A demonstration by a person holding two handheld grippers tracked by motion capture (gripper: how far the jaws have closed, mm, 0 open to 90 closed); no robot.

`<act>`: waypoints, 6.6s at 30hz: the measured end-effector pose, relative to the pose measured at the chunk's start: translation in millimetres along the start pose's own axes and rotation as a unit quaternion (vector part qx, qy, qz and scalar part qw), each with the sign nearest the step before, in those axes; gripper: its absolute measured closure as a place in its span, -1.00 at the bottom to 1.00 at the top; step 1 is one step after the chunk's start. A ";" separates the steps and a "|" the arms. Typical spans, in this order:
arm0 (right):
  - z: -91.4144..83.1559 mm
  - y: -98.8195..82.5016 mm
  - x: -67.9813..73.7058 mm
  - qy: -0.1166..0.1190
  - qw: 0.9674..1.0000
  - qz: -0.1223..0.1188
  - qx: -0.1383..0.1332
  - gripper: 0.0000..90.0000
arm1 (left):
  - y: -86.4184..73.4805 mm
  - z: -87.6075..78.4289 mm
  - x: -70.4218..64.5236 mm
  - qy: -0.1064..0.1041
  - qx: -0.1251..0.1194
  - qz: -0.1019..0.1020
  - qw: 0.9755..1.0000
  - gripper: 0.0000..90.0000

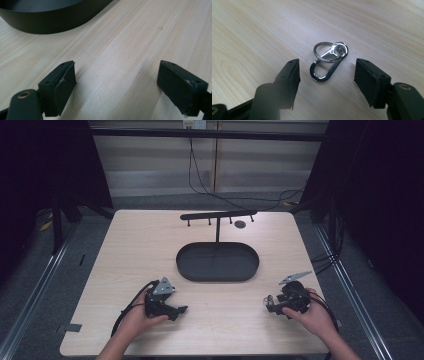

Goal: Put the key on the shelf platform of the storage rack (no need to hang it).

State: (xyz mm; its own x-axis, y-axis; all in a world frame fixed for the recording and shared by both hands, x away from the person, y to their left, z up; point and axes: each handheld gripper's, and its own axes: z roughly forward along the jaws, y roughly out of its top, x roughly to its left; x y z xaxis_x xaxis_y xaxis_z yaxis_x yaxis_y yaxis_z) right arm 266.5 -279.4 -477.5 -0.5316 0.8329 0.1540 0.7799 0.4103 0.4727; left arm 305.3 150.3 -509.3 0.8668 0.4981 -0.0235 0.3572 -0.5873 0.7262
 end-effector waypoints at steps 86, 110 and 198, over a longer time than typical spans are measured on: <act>-37.6 115.7 27.9 -0.020 0.992 -0.064 0.109 0.52 | -0.1 0.0 0.0 0.000 0.000 0.002 1.000 -0.67; -35.6 146.2 34.8 -0.028 0.992 -0.070 0.096 0.52 | -0.1 0.0 -0.1 0.000 0.000 0.001 1.000 -0.67; 52.1 173.5 30.7 -0.055 0.991 -0.073 0.095 0.52 | -0.3 -0.3 0.0 -0.001 0.000 0.003 1.000 -0.67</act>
State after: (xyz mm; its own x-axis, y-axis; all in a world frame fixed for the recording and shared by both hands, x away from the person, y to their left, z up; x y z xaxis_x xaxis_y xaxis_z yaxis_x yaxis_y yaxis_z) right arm 402.8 -163.3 -435.9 -0.6117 0.7911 -0.0047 0.7514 0.5828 0.3094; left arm 305.1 150.6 -509.2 0.8690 0.4943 -0.0205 0.3529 -0.5903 0.7259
